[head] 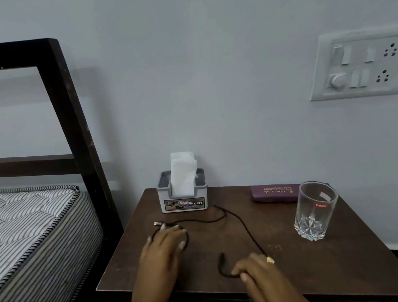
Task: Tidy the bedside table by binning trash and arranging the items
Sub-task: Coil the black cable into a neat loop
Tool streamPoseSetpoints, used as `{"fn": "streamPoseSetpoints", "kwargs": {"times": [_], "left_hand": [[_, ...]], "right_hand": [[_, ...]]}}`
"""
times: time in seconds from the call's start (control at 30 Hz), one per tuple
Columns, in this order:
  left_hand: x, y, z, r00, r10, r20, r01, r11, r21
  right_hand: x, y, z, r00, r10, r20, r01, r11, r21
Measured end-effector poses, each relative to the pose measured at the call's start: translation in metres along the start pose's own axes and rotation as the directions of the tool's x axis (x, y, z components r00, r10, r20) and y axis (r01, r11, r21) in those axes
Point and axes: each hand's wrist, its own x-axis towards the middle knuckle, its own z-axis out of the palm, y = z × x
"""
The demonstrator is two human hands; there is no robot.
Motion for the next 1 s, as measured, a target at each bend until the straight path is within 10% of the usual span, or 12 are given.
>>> {"fn": "streamPoseSetpoints", "kwargs": {"times": [0.27, 0.4, 0.6, 0.8, 0.9, 1.0], "left_hand": [[-0.043, 0.093, -0.006, 0.909, -0.011, 0.417, 0.324, 0.649, -0.689], [-0.041, 0.117, -0.02, 0.831, -0.223, 0.51, 0.551, 0.198, -0.81], [-0.012, 0.124, -0.035, 0.876, -0.344, 0.337, 0.286, -0.193, -0.939], [-0.002, 0.118, -0.016, 0.957, -0.276, 0.084, 0.177, 0.33, -0.927], [-0.009, 0.101, -0.007, 0.992, -0.006, -0.125, -0.08, 0.741, -0.667], [-0.015, 0.09, -0.01, 0.977, 0.205, -0.064, -0.213, 0.891, -0.4]], "right_hand": [[0.041, -0.031, -0.045, 0.965, 0.131, -0.228, -0.065, 0.959, 0.277], [0.049, -0.027, -0.05, 0.939, 0.195, -0.284, -0.107, 0.948, 0.298], [0.024, -0.045, -0.027, 0.98, 0.178, -0.09, -0.182, 0.983, -0.032], [0.021, -0.075, -0.025, 0.964, 0.258, 0.07, -0.24, 0.95, -0.201], [0.025, -0.078, -0.039, 0.951, 0.273, 0.143, -0.231, 0.939, -0.255], [0.031, -0.076, -0.052, 0.954, 0.254, 0.159, -0.198, 0.932, -0.302]]}}
